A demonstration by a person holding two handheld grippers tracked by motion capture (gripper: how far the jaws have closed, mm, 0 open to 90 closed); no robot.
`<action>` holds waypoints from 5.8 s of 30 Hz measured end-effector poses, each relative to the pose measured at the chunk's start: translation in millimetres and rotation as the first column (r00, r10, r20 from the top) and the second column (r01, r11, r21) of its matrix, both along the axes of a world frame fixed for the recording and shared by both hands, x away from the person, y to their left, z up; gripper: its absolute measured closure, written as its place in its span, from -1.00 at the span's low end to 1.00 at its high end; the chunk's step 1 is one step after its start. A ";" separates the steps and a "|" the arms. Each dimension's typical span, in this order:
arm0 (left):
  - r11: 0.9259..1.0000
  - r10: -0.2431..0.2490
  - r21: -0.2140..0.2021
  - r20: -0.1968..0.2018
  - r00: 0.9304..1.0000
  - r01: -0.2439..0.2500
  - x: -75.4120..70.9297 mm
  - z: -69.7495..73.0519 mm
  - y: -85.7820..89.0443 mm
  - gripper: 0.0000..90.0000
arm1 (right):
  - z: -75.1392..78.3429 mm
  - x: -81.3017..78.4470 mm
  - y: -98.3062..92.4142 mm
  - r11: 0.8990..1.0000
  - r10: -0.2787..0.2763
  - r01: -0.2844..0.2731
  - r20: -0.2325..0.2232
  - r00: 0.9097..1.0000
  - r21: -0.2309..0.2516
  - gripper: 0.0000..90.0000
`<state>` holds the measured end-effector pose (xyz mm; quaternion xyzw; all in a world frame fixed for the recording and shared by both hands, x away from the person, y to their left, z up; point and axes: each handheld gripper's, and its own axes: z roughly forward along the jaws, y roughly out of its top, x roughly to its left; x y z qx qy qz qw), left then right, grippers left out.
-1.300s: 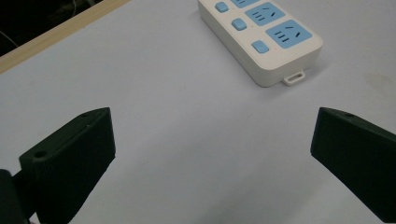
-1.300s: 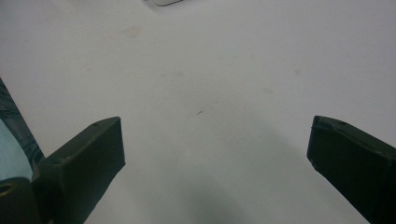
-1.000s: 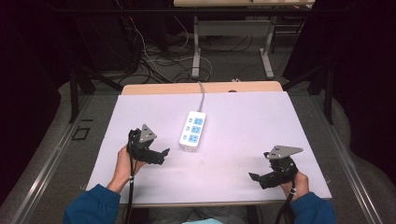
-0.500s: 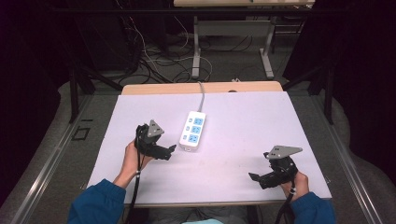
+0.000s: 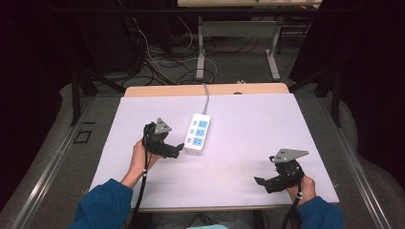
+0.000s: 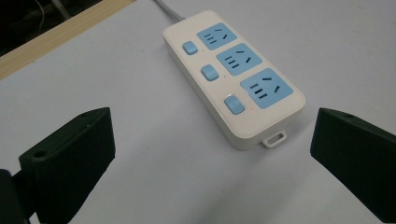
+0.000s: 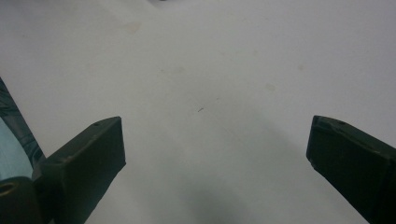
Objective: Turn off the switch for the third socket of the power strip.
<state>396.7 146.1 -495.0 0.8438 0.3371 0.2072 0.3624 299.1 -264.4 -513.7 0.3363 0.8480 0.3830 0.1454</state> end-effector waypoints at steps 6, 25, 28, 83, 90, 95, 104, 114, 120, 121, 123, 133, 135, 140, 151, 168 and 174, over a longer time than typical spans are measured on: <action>1.000 0.003 -0.007 0.003 1.000 -0.003 7.8 -1.7 -9.1 -1.00 | -0.3 0.2 0.0 1.000 -0.004 0.004 0.003 1.000 0.003 -0.91; 1.000 0.008 -0.015 -0.025 1.000 -0.008 26.9 -9.4 -21.7 -1.00 | -0.8 0.4 0.8 1.000 -0.003 0.003 0.004 1.000 0.003 -0.90; 1.000 0.007 -0.012 -0.032 0.999 -0.008 28.6 -10.3 -22.9 -1.00 | -0.7 0.0 1.2 1.000 -0.004 0.004 0.004 1.000 0.005 -0.90; 0.997 -0.057 -0.060 -0.112 0.992 0.051 40.2 -35.6 -34.8 1.00 | -1.0 0.0 1.5 1.000 -0.001 0.001 -0.008 1.000 -0.003 -0.88; 0.997 -0.059 -0.045 -0.121 0.991 0.054 41.5 -37.8 -35.3 1.00 | -1.0 0.3 1.3 1.000 0.001 -0.001 -0.007 1.000 -0.004 -0.88; 0.997 -0.060 -0.048 -0.122 0.991 0.055 41.4 -38.8 -35.7 1.00 | -1.3 0.3 1.5 1.000 0.000 0.000 -0.003 1.000 -0.005 -0.88; 0.997 -0.060 -0.047 -0.123 0.991 0.054 41.5 -39.1 -34.9 1.00 | -1.3 0.3 1.7 1.000 0.001 -0.001 -0.006 1.000 -0.004 -0.88; 0.997 -0.068 -0.033 -0.124 0.990 0.064 40.7 -38.5 -35.3 1.00 | -1.2 0.3 1.4 1.000 0.003 -0.003 -0.009 1.000 -0.005 -0.88; 0.997 -0.069 -0.025 -0.118 0.991 0.066 40.1 -38.5 -35.8 1.00 | -1.2 0.2 1.4 1.000 0.002 -0.002 -0.009 1.000 -0.006 -0.88; 0.997 -0.069 -0.025 -0.116 0.991 0.066 39.8 -38.6 -36.2 1.00 | -1.2 0.2 1.4 1.000 0.002 -0.002 -0.009 1.000 -0.006 -0.88; 0.997 -0.069 -0.026 -0.116 0.991 0.067 40.0 -38.6 -35.9 1.00 | -1.2 0.3 1.4 1.000 0.002 -0.002 -0.009 1.000 -0.006 -0.88; 0.998 -0.067 -0.022 -0.108 0.992 0.065 39.1 -39.1 -36.6 1.00 | -1.1 0.2 1.3 1.000 -0.001 0.000 -0.010 1.000 -0.006 -0.88; 0.998 -0.064 -0.025 -0.109 0.992 0.062 38.6 -39.4 -37.0 1.00 | -1.3 0.3 1.5 1.000 -0.003 0.003 -0.009 1.000 -0.007 -0.88; 0.998 -0.066 -0.026 -0.109 0.992 0.063 38.6 -39.5 -36.7 1.00 | -1.1 0.1 1.3 1.000 -0.002 0.002 -0.009 1.000 -0.006 -0.88; 0.998 -0.065 -0.011 -0.096 0.993 0.064 37.0 -39.9 -38.3 1.00 | -1.0 -0.2 0.9 1.000 0.000 0.000 -0.016 1.000 -0.003 -0.88; 0.997 -0.071 0.006 -0.078 0.994 0.072 36.7 -40.7 -39.4 1.00 | -1.3 0.3 1.2 1.000 -0.009 0.008 -0.012 1.000 -0.009 -0.88; 0.998 -0.069 0.005 -0.083 0.994 0.070 36.2 -41.0 -39.2 1.00 | -1.4 0.5 1.5 1.000 -0.004 0.004 -0.012 1.000 -0.008 -0.88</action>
